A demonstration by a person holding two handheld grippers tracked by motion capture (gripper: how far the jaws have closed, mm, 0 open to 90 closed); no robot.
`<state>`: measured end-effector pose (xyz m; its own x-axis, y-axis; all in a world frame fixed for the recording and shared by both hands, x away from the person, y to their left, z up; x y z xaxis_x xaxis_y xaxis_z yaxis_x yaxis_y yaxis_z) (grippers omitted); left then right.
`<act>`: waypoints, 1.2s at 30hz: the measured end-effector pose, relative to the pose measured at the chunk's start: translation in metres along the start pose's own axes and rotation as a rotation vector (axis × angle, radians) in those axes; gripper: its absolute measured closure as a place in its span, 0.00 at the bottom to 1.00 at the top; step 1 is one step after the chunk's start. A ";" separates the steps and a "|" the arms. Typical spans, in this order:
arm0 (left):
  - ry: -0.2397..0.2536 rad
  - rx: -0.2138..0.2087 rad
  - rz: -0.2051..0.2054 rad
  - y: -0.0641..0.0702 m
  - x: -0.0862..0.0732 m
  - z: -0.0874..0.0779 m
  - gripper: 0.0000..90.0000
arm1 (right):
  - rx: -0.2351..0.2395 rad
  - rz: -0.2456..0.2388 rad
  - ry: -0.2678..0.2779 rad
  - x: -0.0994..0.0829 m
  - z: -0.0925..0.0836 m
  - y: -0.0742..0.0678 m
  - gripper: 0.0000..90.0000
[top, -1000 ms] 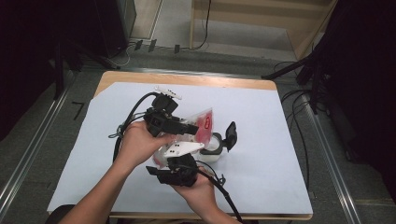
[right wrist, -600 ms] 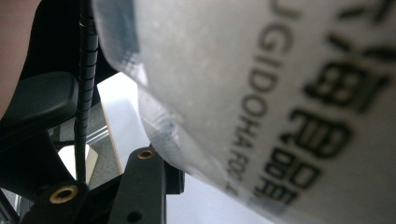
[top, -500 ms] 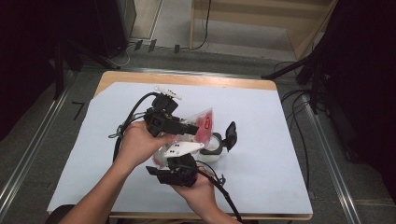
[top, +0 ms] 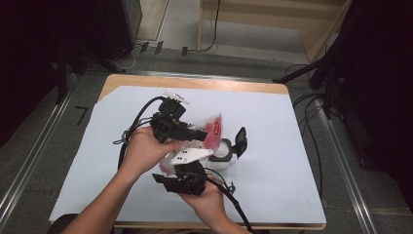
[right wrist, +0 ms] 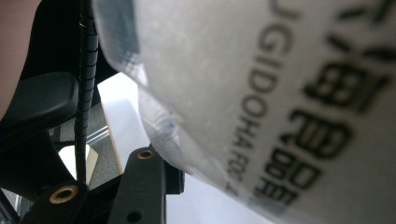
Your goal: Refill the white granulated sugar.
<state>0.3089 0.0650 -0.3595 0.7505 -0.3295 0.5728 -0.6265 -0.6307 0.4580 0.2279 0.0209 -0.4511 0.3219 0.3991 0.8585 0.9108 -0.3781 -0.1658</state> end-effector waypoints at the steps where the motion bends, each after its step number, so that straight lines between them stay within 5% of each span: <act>1: 0.000 0.000 0.001 0.000 0.000 0.000 0.73 | 0.000 0.000 0.000 0.000 0.000 0.000 0.70; 36: 0.002 -0.001 0.002 0.000 0.000 0.001 0.73 | -0.001 0.001 0.000 0.000 0.000 0.000 0.70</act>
<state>0.3089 0.0645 -0.3600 0.7490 -0.3296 0.5748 -0.6281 -0.6294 0.4575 0.2276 0.0210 -0.4515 0.3226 0.3992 0.8582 0.9102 -0.3796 -0.1656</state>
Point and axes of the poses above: each handheld gripper's, and its own axes: z roughly forward along the jaws, x roughly out of its top, y roughly to its right, the point moved 4 cm from there along z, roughly forward along the jaws, and after that the axes turned 8 degrees about -z, right-handed, at the moved point
